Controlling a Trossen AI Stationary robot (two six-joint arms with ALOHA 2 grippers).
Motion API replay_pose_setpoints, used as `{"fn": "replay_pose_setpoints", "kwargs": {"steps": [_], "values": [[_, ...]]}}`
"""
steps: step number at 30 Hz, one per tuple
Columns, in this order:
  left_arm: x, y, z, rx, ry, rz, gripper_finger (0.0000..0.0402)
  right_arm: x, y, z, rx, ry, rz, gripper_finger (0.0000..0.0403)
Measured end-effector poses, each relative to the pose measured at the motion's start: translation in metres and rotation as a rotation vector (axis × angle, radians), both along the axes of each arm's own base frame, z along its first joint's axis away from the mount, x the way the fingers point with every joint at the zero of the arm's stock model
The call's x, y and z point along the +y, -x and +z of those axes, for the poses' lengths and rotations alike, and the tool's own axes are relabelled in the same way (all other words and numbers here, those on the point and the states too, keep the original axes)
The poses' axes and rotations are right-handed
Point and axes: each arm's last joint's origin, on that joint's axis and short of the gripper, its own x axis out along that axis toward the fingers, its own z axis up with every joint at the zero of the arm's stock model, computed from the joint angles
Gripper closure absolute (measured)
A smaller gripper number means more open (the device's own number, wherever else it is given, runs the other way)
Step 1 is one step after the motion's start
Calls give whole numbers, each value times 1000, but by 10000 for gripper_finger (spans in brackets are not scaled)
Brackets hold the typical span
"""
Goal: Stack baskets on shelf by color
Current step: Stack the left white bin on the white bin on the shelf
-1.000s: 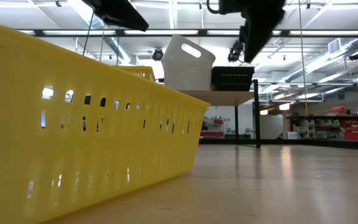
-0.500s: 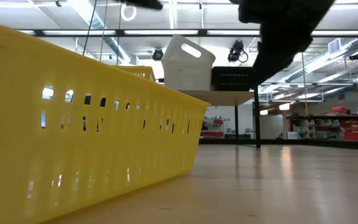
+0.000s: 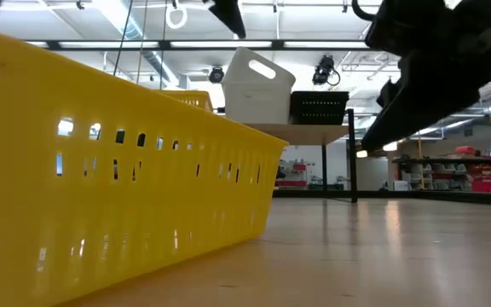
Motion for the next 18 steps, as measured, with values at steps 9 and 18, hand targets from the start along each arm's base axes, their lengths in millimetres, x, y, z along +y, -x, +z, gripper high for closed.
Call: {"fn": "replay_pose_setpoints", "kwargs": {"steps": [9, 18], "values": [[20, -31, 7, 151, -118, -33, 166, -11, 14, -22, -84, 59, -20, 294], [21, -41, -22, 309, -100, -55, 189, -23, 14, -27, -70, 177, -8, 294]]}}
